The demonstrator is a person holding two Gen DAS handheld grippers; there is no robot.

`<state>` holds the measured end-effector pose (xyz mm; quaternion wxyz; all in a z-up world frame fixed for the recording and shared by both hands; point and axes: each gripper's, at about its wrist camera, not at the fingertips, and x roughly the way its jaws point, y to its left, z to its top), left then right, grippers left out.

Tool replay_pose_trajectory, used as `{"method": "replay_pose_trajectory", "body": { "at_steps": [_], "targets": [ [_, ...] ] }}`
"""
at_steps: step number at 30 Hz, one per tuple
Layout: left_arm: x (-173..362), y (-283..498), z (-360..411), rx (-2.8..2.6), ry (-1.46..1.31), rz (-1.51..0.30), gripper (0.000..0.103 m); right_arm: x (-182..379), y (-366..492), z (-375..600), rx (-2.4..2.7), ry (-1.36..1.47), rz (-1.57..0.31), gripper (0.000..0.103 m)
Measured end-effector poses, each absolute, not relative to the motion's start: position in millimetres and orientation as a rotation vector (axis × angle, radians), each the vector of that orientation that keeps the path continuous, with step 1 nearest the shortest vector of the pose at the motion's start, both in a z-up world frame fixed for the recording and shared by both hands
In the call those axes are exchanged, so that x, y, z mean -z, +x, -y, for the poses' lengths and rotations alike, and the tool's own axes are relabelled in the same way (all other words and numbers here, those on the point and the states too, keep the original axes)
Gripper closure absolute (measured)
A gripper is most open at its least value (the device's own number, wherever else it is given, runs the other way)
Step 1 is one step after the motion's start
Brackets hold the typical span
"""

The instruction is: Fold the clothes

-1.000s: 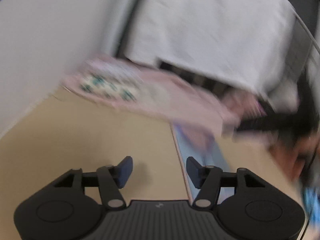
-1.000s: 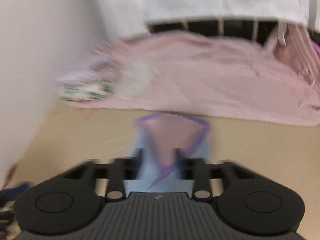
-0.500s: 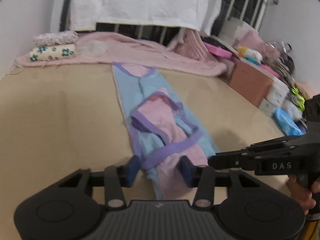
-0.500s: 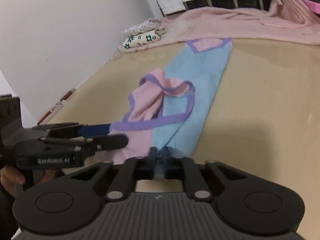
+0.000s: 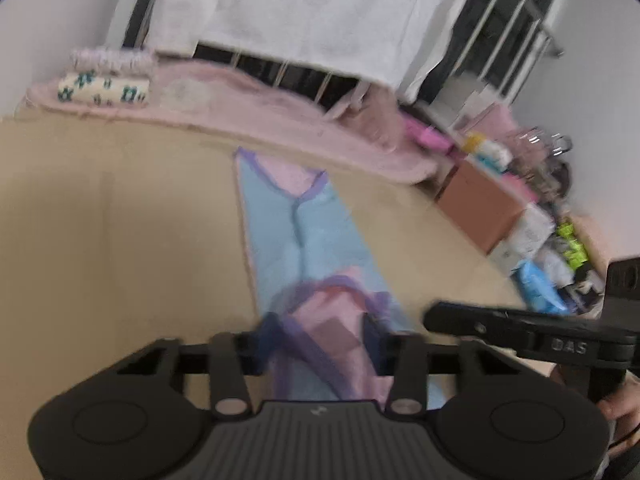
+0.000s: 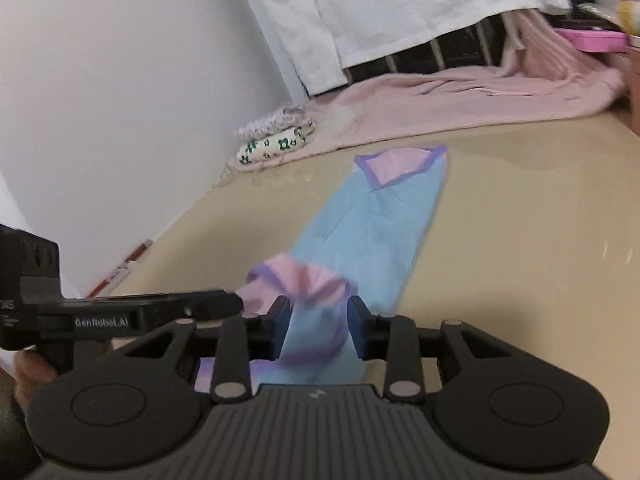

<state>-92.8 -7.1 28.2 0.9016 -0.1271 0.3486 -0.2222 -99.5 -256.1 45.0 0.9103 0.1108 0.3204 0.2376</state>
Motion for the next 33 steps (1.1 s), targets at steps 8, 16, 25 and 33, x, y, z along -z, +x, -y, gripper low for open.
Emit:
{"method": "replay_pose_trajectory", "body": {
  "at_steps": [8,16,25,33],
  "targets": [
    [-45,-79,11,0.548,-0.308,-0.659,0.099,-41,-67,234,-0.465,0.174,-0.706,0.102],
    [-35,-33,25,0.486,-0.315,-0.726,0.071,-48,-58,251,-0.305,0.185,-0.676,0.093],
    [-33,-131,-33,0.479,-0.302,-0.709,0.059,-49,-140,267,-0.373,0.256,-0.623,0.06],
    [-16,-138,-1,0.497,-0.2,-0.755,0.099,-23,-148,242,-0.399,0.202,-0.714,0.099]
  ]
}}
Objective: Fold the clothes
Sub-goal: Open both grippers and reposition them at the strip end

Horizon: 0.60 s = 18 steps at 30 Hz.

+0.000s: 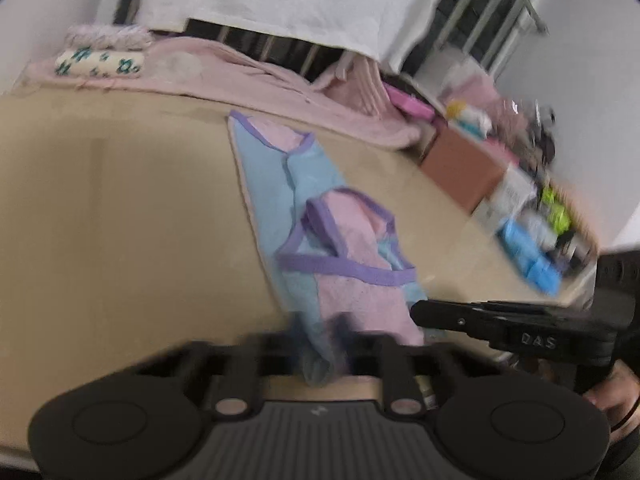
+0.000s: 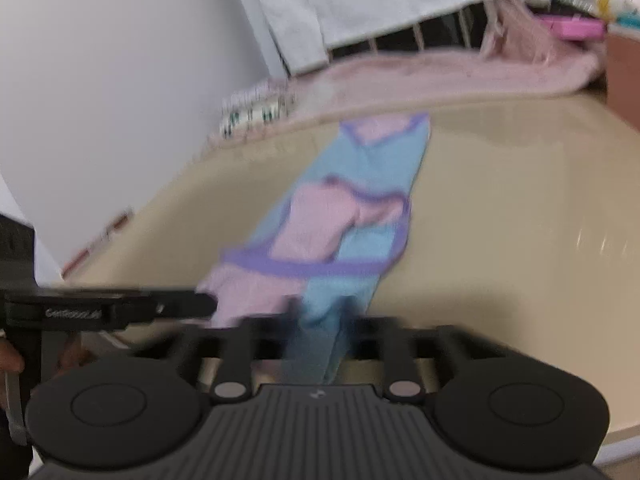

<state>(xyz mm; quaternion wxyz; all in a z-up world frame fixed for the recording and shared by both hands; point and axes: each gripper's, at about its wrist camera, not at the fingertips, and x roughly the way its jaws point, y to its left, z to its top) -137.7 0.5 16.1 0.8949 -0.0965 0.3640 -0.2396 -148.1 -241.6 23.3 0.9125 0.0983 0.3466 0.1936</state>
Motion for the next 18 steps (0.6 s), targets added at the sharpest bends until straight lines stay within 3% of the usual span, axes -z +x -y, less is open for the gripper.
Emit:
{"method": "replay_pose_trajectory", "body": {
  "at_steps": [3,4,5,6,7,8,9,11,14,18],
  "targets": [
    [-21,-149,2,0.511,-0.165,-0.751,0.097,-26,-155,242,-0.373,0.168,-0.722,0.099],
    [-24,-150,0,0.516,-0.18,-0.743,0.089,-29,-158,244,-0.365,0.173,-0.716,0.097],
    [-25,-150,-2,0.518,-0.197,-0.733,0.076,-31,-158,249,-0.361,0.213,-0.699,0.089],
    [-25,-147,-2,0.512,-0.201,-0.731,0.07,-32,-153,252,-0.346,0.232,-0.689,0.067],
    [-25,-141,-1,0.503,-0.199,-0.733,0.067,-33,-148,255,-0.331,0.251,-0.679,0.054],
    [-24,-135,0,0.494,-0.198,-0.736,0.068,-33,-143,258,-0.316,0.27,-0.668,0.045],
    [-23,-130,2,0.494,-0.193,-0.74,0.069,-33,-137,260,-0.299,0.281,-0.665,0.045],
    [-25,-125,6,0.525,-0.181,-0.738,0.088,-27,-121,258,-0.272,0.272,-0.69,0.049],
    [-26,-124,10,0.54,-0.174,-0.727,0.09,-22,-108,258,-0.28,0.299,-0.691,0.099],
    [-24,-127,10,0.549,-0.187,-0.729,0.092,-29,-105,260,-0.386,0.388,-0.652,0.101]
  ]
}}
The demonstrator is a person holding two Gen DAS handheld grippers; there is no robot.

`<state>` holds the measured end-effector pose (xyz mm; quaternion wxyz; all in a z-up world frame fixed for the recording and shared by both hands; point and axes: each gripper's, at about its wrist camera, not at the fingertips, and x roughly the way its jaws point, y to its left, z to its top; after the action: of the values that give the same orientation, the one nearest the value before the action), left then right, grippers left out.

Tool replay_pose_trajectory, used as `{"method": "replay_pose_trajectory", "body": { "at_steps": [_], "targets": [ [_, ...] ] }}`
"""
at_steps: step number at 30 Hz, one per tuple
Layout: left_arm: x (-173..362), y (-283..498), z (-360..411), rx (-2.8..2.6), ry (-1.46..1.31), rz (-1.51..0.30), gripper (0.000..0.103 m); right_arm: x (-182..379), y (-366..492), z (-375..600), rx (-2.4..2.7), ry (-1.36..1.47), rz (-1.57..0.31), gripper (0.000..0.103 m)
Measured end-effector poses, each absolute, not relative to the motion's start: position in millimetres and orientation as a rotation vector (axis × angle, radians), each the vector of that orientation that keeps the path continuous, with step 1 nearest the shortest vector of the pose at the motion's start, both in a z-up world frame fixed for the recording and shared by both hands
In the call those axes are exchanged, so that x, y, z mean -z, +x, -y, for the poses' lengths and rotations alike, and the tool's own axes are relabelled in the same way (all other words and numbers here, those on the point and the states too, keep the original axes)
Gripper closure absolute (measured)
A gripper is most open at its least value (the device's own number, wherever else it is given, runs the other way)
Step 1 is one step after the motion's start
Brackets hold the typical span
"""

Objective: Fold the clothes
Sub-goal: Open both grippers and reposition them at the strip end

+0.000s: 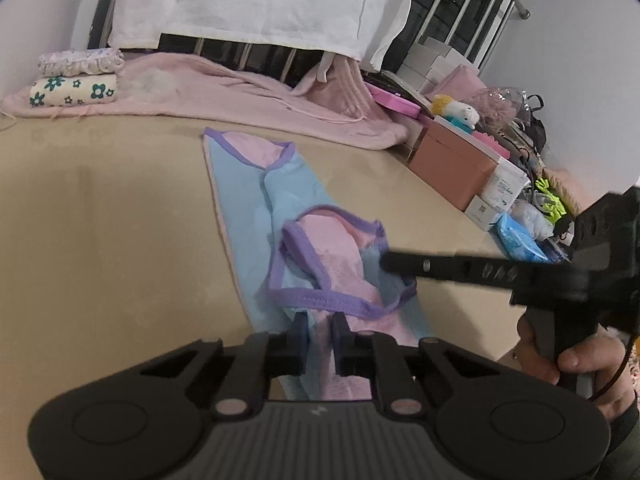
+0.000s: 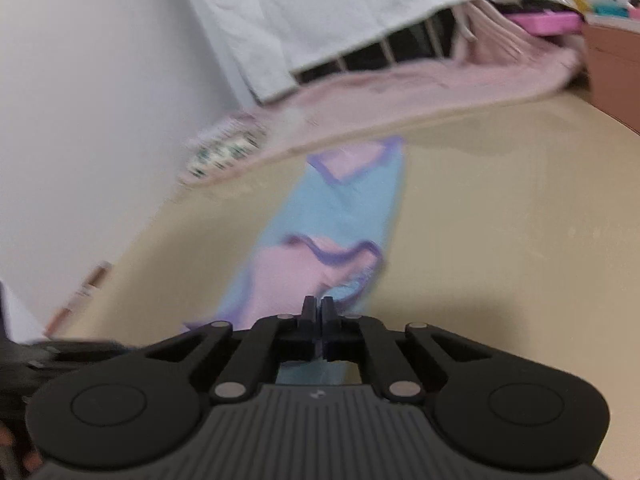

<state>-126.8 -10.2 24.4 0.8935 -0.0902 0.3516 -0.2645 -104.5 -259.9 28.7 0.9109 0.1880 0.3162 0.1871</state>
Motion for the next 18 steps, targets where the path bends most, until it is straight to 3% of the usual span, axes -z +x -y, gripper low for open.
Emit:
{"method": "replay_pose_trajectory", "body": {
  "at_steps": [4,7,8,9,11,15,18],
  "targets": [
    [-16,-125,12,0.525,-0.176,-0.745,0.091,-19,-88,265,-0.414,0.467,-0.697,0.101],
    [-16,-125,8,0.503,-0.202,-0.733,0.082,-12,-82,268,-0.362,0.447,-0.728,0.093],
    [-17,-126,7,0.5,-0.202,-0.726,0.081,-15,-86,269,-0.371,0.442,-0.708,0.085],
    [-17,-126,5,0.497,-0.203,-0.719,0.081,-18,-91,270,-0.38,0.436,-0.688,0.064],
    [-18,-123,3,0.494,-0.209,-0.721,0.08,-29,-105,268,-0.375,0.379,-0.626,0.044],
    [-24,-121,7,0.465,-0.172,-0.689,0.079,-42,-131,260,-0.322,0.202,-0.567,0.05],
    [-41,-113,1,0.417,-0.192,-0.624,0.063,-47,-140,265,-0.316,0.196,-0.557,0.058]
  ]
}}
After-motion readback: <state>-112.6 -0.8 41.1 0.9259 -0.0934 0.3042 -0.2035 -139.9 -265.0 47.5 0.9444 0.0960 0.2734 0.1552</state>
